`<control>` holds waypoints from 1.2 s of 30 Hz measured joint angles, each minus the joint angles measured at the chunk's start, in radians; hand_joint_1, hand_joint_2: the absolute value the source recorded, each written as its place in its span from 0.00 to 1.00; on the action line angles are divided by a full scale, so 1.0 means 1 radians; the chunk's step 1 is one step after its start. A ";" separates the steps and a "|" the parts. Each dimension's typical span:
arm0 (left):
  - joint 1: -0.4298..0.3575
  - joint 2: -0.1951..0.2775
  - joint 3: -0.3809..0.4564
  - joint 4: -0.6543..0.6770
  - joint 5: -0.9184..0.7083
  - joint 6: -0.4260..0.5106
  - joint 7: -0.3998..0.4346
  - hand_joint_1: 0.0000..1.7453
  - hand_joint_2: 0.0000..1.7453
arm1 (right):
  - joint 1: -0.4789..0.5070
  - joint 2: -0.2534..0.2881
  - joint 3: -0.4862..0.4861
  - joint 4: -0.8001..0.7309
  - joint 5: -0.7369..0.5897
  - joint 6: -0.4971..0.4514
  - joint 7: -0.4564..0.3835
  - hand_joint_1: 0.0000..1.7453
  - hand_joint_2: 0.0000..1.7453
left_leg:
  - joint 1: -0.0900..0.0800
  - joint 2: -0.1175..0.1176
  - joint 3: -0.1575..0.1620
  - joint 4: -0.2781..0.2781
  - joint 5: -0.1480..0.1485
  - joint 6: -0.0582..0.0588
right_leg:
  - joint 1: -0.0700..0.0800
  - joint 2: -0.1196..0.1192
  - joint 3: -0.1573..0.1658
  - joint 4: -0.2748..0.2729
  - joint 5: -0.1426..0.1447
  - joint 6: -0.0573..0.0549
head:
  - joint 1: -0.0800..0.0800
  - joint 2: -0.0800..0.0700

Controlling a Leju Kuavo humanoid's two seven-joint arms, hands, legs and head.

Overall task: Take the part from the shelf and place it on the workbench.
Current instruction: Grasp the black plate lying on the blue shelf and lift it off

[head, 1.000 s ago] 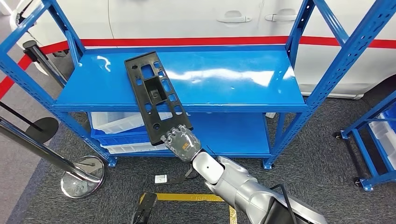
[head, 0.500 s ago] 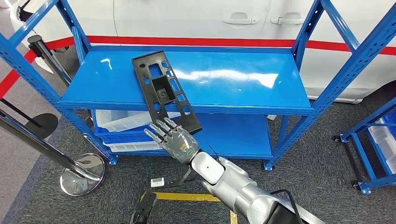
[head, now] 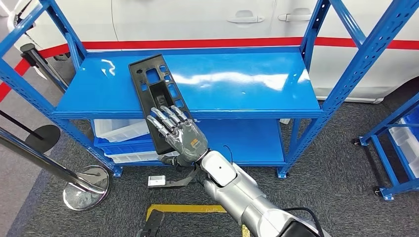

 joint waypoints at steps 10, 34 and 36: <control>-0.005 0.001 0.000 0.000 -0.008 0.014 -0.012 0.00 0.00 | 0.024 0.051 -0.027 0.002 -0.083 0.000 -0.078 0.00 1.00 | -0.001 0.001 0.080 -0.173 0.055 0.039 | 0.007 -0.004 -0.065 0.142 -0.090 0.035 | 0.009 0.000; -0.008 0.001 0.000 0.000 -0.011 0.010 -0.038 0.00 0.00 | 0.010 0.081 -0.045 0.046 -0.102 0.001 -0.129 0.00 1.00 | -0.008 -0.002 0.059 -0.140 0.044 0.012 | 0.006 0.000 0.013 -0.020 0.002 0.005 | 0.001 0.000; -0.007 0.002 0.000 0.000 -0.011 0.009 -0.044 0.00 0.00 | 0.009 0.081 -0.046 0.049 -0.104 0.001 -0.134 0.00 1.00 | -0.006 -0.003 0.062 -0.149 0.049 0.019 | 0.006 0.000 0.014 -0.024 0.004 0.016 | 0.001 0.000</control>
